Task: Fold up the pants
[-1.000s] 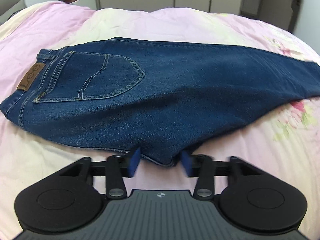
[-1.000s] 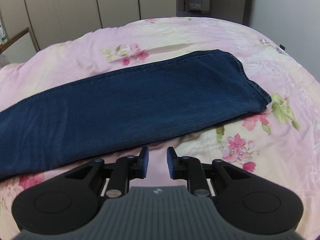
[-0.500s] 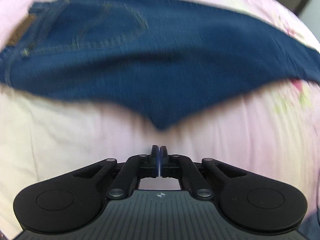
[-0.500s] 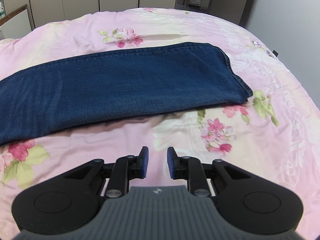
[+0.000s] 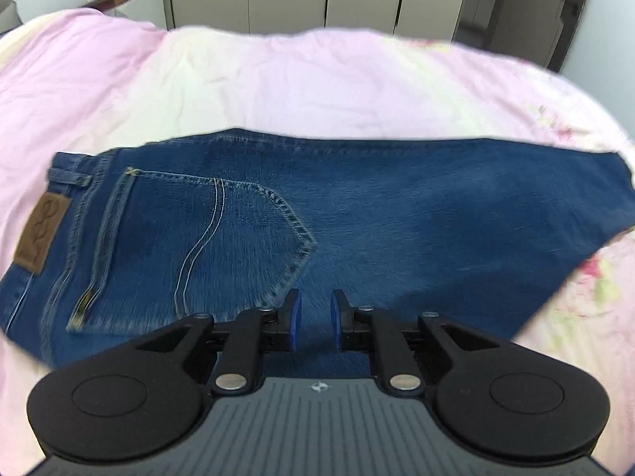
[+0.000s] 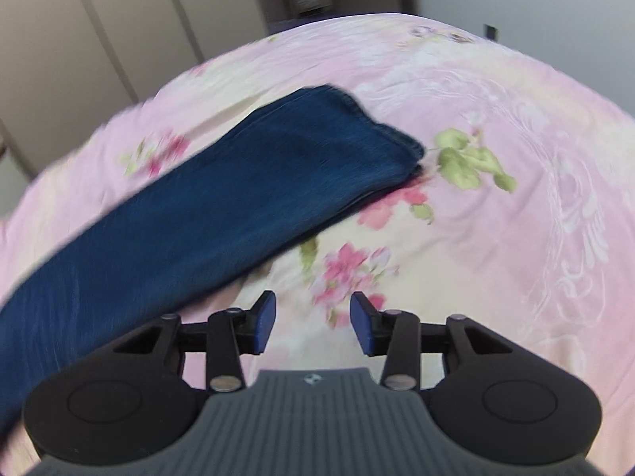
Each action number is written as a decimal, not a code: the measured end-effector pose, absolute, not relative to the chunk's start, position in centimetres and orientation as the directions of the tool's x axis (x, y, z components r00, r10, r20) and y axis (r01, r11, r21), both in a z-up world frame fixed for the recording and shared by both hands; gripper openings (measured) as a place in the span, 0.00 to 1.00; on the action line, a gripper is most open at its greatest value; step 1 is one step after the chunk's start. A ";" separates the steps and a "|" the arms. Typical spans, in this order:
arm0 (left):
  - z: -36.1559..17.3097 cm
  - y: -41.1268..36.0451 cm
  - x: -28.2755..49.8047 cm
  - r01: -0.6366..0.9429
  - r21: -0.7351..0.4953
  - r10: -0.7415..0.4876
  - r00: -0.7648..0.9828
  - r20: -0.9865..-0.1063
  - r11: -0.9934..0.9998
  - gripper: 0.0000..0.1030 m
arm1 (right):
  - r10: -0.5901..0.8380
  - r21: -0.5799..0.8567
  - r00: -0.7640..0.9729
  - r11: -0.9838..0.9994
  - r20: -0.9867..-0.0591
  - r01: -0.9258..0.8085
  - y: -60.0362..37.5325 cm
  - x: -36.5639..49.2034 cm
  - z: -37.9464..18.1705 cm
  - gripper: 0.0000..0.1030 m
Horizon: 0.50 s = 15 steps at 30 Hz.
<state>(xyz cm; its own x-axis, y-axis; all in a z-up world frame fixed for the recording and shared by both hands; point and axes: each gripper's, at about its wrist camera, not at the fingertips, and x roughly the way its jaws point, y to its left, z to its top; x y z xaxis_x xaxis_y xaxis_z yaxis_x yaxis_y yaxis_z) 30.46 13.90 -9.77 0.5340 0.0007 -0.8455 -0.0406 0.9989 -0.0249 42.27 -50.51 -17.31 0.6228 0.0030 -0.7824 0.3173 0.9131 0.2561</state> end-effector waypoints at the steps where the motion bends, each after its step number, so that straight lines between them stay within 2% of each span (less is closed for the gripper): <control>1: -10.5 13.8 31.1 -0.045 0.018 0.038 0.512 -0.858 0.999 0.17 | 0.005 0.294 0.635 0.889 -0.773 0.351 -51.5 42.7 -17.5 0.38; 4: -12.4 14.7 33.9 -0.067 0.127 0.144 0.485 -0.863 0.990 0.15 | -0.006 0.368 0.662 0.827 -0.750 0.425 -54.0 43.8 -18.0 0.38; 6: -13.0 15.8 35.6 -0.116 0.158 0.194 0.469 -0.861 0.981 0.11 | -0.014 0.406 0.679 0.792 -0.734 0.455 -55.4 44.5 -18.4 0.38; 8: -12.8 16.3 36.7 -0.159 0.206 0.258 0.475 -0.841 0.965 0.11 | -0.021 0.438 0.694 0.761 -0.720 0.478 -56.8 45.3 -19.0 0.38; 10: -12.2 15.3 37.5 -0.152 0.313 0.346 0.497 -0.796 0.938 0.11 | -0.032 0.459 0.700 0.734 -0.713 0.501 -57.9 46.2 -19.7 0.38; 12: -11.3 14.0 38.3 -0.113 0.330 0.338 0.526 -0.780 0.937 0.14 | -0.029 0.488 0.708 0.705 -0.706 0.515 -58.9 47.1 -20.5 0.38; 15: -9.8 11.8 39.1 -0.047 0.263 0.242 0.567 -0.787 0.964 0.16 | -0.012 0.519 0.708 0.671 -0.706 0.529 -60.0 48.6 -22.0 0.37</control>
<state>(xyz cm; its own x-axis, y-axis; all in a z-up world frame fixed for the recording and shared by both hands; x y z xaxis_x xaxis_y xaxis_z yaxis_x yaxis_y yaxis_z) 39.12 11.79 -9.82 0.5668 0.2424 -0.7874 -0.0470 0.9637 0.2628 48.63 -59.98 -22.01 0.7080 -0.0122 -0.7061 0.5293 0.6711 0.5191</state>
